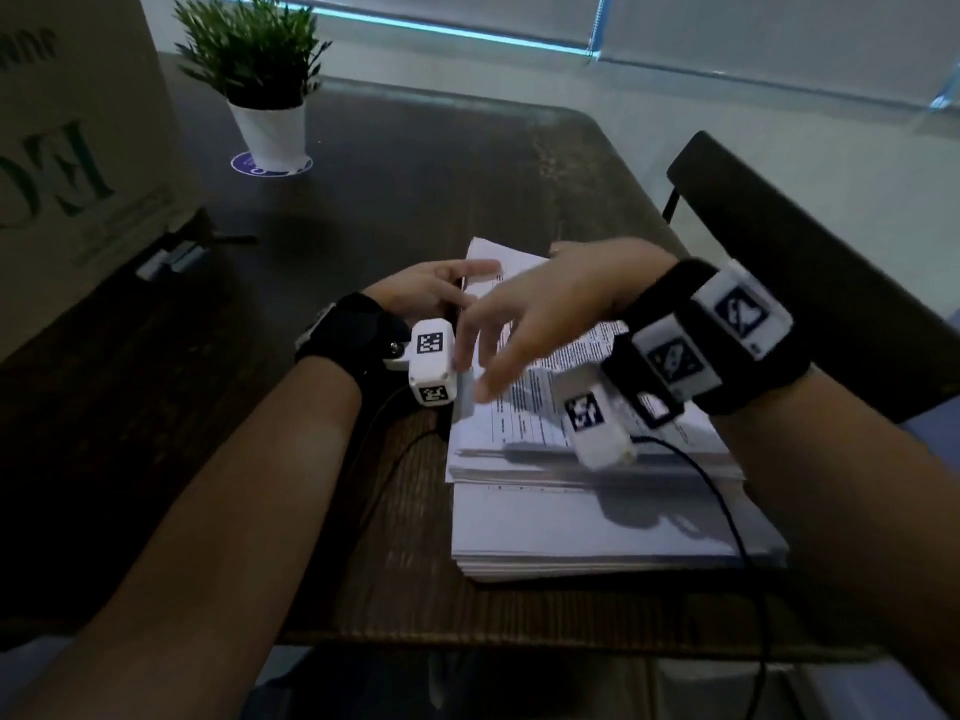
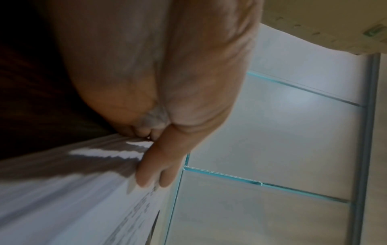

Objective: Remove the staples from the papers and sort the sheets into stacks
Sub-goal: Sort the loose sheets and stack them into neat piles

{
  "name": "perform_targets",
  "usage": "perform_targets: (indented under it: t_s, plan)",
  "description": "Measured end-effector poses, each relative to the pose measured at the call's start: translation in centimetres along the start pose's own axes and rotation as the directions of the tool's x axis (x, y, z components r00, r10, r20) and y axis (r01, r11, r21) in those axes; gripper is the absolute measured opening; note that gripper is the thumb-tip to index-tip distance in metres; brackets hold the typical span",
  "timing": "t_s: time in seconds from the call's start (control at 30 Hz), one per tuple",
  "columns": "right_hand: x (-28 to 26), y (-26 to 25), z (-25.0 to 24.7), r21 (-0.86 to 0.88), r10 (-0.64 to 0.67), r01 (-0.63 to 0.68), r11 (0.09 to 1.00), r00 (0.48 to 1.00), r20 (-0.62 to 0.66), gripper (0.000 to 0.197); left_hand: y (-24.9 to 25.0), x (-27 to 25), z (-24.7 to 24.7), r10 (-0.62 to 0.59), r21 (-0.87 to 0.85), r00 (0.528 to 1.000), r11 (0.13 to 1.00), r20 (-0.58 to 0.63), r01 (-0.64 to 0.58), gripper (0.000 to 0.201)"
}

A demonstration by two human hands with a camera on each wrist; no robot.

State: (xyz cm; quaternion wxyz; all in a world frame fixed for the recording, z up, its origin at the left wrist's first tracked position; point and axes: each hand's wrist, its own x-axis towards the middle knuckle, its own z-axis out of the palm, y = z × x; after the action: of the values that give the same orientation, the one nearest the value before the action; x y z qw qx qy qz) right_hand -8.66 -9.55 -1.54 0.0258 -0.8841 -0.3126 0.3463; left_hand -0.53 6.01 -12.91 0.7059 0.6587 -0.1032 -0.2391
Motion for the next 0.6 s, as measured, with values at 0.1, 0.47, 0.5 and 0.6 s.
perform_targets:
  t_s: [0.1, 0.47, 0.5, 0.6]
  plan:
    - [0.5, -1.2, 2.2, -0.251, 0.036, -0.058, 0.966, 0.995, -0.094, 0.049, -0.4, 0.4, -0.3, 0.002, -0.081, 1.0, 0.997, -0.013, -0.003, 0.06]
    - [1.3, -1.4, 5.0, -0.374, 0.044, -0.12, 0.919, 0.978, -0.205, 0.092, -0.1, 0.1, -0.1, -0.006, -0.033, 1.0, 0.999, -0.017, 0.005, 0.058]
    - [1.2, -1.3, 5.0, -0.368, 0.043, -0.117, 0.923, 0.978, -0.205, 0.088, 0.0, 0.1, 0.0, -0.005, -0.037, 1.0, 0.999, -0.014, 0.004, 0.058]
    - [1.0, -1.1, 5.3, -0.366, 0.036, -0.113, 0.924, 0.976, -0.213, 0.073, 0.1, 0.0, 0.0, -0.004, -0.047, 1.0, 0.999, -0.015, 0.003, 0.059]
